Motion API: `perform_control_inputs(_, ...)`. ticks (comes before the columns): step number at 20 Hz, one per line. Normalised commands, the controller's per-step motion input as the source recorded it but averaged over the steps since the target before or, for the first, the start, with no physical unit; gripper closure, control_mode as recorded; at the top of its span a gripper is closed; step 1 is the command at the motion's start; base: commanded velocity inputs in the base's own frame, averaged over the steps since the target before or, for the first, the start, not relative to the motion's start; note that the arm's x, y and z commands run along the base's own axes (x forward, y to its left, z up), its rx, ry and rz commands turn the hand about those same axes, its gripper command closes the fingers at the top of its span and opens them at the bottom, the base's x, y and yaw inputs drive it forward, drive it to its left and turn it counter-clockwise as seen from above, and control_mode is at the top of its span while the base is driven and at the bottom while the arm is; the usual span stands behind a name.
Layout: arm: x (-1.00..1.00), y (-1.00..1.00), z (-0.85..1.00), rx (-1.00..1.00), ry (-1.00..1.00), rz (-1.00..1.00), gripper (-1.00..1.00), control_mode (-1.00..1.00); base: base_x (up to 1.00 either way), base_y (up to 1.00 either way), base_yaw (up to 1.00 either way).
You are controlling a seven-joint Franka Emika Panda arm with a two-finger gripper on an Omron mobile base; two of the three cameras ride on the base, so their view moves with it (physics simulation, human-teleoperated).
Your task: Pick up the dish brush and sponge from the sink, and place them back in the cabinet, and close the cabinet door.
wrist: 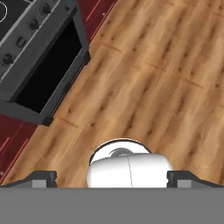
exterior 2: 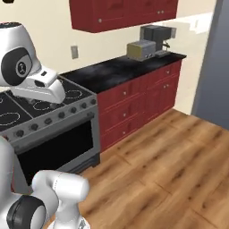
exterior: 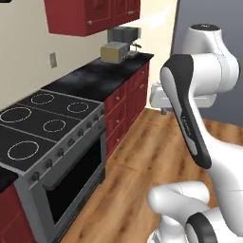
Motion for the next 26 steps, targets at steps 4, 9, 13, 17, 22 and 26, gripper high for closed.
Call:
perform_control_inputs(4, 0.00, 0.00, 0.00, 0.00, 0.00, 0.00, -1.00, 1.00, 0.00, -0.37, -0.62)
perform_control_inputs(9, 0.00, 0.00, 0.00, 0.00, 0.00, 0.00, -1.00, 1.00, 0.00, -0.36, -0.62)
perform_control_inputs(13, 0.00, 0.00, 0.00, 0.00, 0.00, 0.00, -1.00, 1.00, 0.00, -0.32, -0.63)
perform_control_inputs(17, 0.00, 0.00, 0.00, 0.00, 0.00, 0.00, -1.00, 1.00, 0.00, -0.31, -0.64)
perform_control_inputs(22, 0.00, 0.00, 0.00, 0.00, 0.00, 0.00, -1.00, 1.00, 0.00, -0.31, -0.64)
perform_control_inputs(26, 0.00, 0.00, 0.00, 0.00, 0.00, 0.00, -1.00, 1.00, 0.00, -0.28, -0.64)
